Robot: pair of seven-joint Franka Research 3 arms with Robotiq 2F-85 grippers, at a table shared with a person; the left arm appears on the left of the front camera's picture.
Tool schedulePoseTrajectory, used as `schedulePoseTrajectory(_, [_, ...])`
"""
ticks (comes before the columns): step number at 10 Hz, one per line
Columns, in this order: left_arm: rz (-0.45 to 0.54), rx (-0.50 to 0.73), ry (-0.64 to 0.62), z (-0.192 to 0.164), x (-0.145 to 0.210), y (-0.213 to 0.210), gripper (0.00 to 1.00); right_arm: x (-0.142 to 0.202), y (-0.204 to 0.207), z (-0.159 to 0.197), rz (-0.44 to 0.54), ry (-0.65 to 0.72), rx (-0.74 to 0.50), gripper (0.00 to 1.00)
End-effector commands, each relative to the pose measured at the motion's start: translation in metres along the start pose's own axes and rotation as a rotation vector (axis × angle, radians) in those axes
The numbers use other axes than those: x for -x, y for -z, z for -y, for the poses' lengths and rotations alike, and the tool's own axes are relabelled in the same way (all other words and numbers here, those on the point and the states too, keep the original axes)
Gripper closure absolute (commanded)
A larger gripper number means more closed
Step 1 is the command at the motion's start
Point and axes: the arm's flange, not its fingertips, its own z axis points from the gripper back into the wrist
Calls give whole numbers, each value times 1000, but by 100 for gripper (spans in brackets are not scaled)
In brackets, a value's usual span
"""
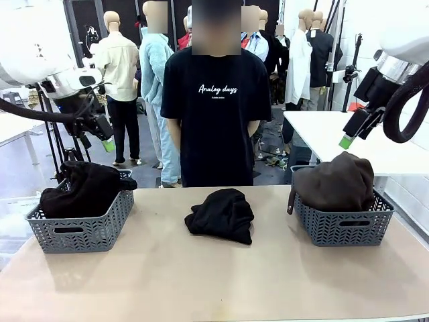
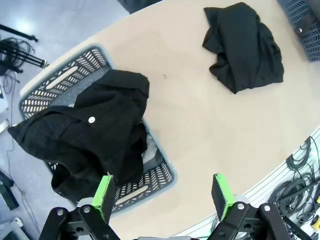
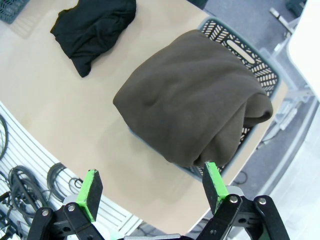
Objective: Sort the tops and bottoms.
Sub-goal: Lift clothes from the center of the table with your right hand.
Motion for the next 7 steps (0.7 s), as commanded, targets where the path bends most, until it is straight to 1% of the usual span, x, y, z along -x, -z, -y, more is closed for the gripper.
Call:
schedulePoseTrajectory(1, [35, 33, 47, 14, -1, -10, 0, 1, 1, -1, -13, 4, 11, 0])
schedulePoseTrajectory(2, [0, 0, 0, 0, 0, 0, 0, 1, 1, -1, -13, 4, 11, 0])
schedulePoseTrajectory(3, [3, 17, 152, 21, -12, 17, 0, 1, 1, -1, -13, 4, 11, 0])
schedulePoseTrajectory(4, [14, 47, 306, 45, -24, 23, 0, 1, 1, -1, -13, 4, 11, 0])
schedulePoseTrajectory(5, [52, 56, 422, 64, -38, 17, 0, 1, 1, -1, -13, 4, 11, 0])
schedulePoseTrajectory(6, [102, 35, 498, 77, -53, 5, 0, 1, 1, -1, -13, 4, 11, 0])
schedulePoseTrajectory(7, [127, 29, 522, 83, -60, -2, 0, 1, 1, -1, -13, 4, 11, 0])
